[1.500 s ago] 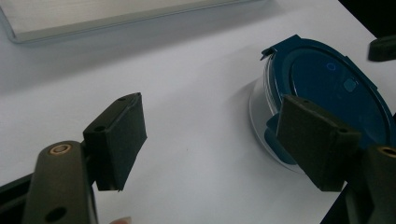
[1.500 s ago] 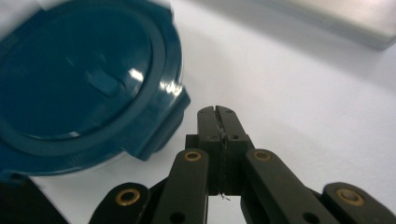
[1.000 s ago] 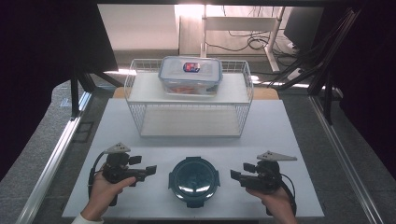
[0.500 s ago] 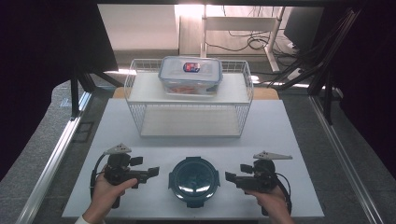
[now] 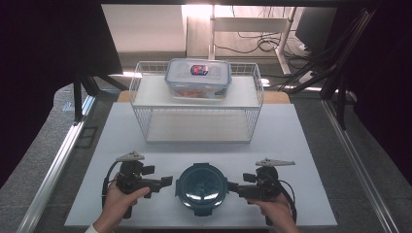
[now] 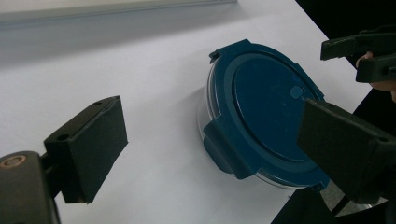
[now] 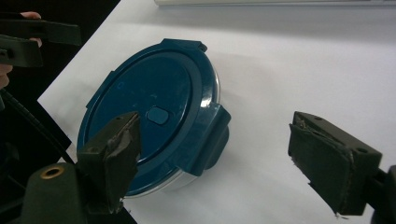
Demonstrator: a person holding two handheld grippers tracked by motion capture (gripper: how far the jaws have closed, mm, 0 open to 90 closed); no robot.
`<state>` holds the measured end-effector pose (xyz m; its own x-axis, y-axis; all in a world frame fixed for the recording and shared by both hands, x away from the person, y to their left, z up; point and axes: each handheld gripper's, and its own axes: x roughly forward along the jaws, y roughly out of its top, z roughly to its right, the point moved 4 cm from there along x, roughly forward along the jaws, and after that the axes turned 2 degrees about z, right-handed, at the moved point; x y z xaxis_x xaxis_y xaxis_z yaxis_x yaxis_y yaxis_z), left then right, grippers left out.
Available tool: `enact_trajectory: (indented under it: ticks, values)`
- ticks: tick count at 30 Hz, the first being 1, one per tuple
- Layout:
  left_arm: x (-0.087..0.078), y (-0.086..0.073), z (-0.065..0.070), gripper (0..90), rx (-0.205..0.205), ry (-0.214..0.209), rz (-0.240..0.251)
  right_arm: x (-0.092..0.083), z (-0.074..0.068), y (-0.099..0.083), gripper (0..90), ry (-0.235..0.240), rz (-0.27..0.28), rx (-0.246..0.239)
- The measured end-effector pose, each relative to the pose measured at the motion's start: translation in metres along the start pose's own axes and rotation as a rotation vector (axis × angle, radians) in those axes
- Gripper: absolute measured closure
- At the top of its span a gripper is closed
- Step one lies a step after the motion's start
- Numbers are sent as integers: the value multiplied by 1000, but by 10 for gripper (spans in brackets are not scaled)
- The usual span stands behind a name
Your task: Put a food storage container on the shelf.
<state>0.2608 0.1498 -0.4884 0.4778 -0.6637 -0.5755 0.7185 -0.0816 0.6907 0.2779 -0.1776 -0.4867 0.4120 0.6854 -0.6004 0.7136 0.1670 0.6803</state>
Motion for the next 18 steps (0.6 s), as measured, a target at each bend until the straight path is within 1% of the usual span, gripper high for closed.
enact_trajectory:
  ticks: [1, 3, 5, 6, 8, 11, 13, 15, 18]
  values:
    - [3, -1, 1, 82, -1, 3, -3, 2, 0, 0, 159, 0, -1, 5]
    - [9, -1, 2, 83, -12, -18, -13, 7, 0, 2, 153, -2, 2, 28]
    - [14, -2, 2, 82, -31, -32, -24, 11, -1, 4, 149, 10, 0, 39]
    - [16, -2, 2, 83, -38, -38, -27, 14, -2, 4, 146, 8, -4, 39]
    - [20, -4, 2, 82, -79, -68, -33, 17, -2, 5, 140, 8, -13, 40]
    - [25, -7, 0, 83, -110, -81, -47, 23, 0, 2, 139, 23, -30, 55]
    - [29, -9, 0, 85, -120, -86, -57, 25, 0, 0, 139, 31, -37, 65]
    - [32, -11, 0, 90, -123, -89, -67, 29, 1, -2, 142, 28, -45, 69]
    - [37, -14, 0, 104, -141, -118, -81, 34, 1, -6, 145, 35, -60, 78]
